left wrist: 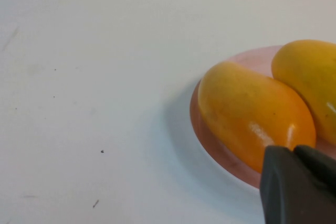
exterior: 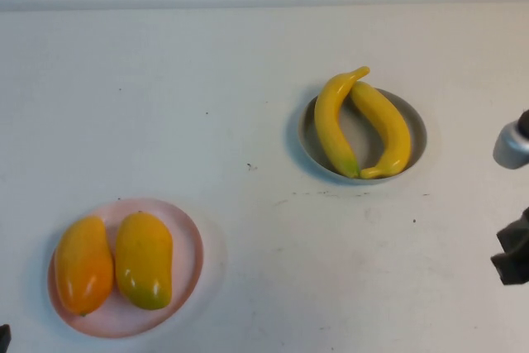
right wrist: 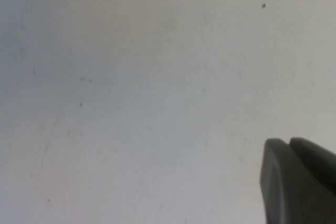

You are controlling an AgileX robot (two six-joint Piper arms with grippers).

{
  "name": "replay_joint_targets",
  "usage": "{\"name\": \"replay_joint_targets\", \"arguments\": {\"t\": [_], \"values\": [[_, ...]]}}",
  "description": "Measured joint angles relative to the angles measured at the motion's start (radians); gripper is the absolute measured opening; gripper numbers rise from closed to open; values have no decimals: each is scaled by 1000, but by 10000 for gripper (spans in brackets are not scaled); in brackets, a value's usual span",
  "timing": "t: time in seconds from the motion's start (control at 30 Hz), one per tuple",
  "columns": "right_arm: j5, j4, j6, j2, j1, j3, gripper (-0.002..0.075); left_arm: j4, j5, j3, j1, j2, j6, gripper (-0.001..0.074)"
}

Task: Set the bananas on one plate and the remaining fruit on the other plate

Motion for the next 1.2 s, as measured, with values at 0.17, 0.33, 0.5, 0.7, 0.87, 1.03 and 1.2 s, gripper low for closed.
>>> {"name": "replay_joint_targets", "arguments": {"t": [0.17, 0.33, 0.5, 0.7, 0.87, 1.03, 1.2], "values": [[-238, -16, 26, -31, -35, 111, -15, 0, 0, 0, 0, 0, 0, -4], [-557, -12, 29, -170, -223, 360, -15, 0, 0, 0, 0, 0, 0, -4], [-801, -12, 30, -395, -424, 634, -15, 0, 0, 0, 0, 0, 0, -4], [-927, -12, 32, -660, -582, 840, -15, 0, 0, 0, 0, 0, 0, -4], [-934, -12, 33, -833, -604, 907, -15, 0, 0, 0, 0, 0, 0, -4], [-892, -12, 33, -958, -604, 938, -15, 0, 0, 0, 0, 0, 0, -4], [-819, -14, 33, -1044, -604, 943, -15, 0, 0, 0, 0, 0, 0, -4]]}}
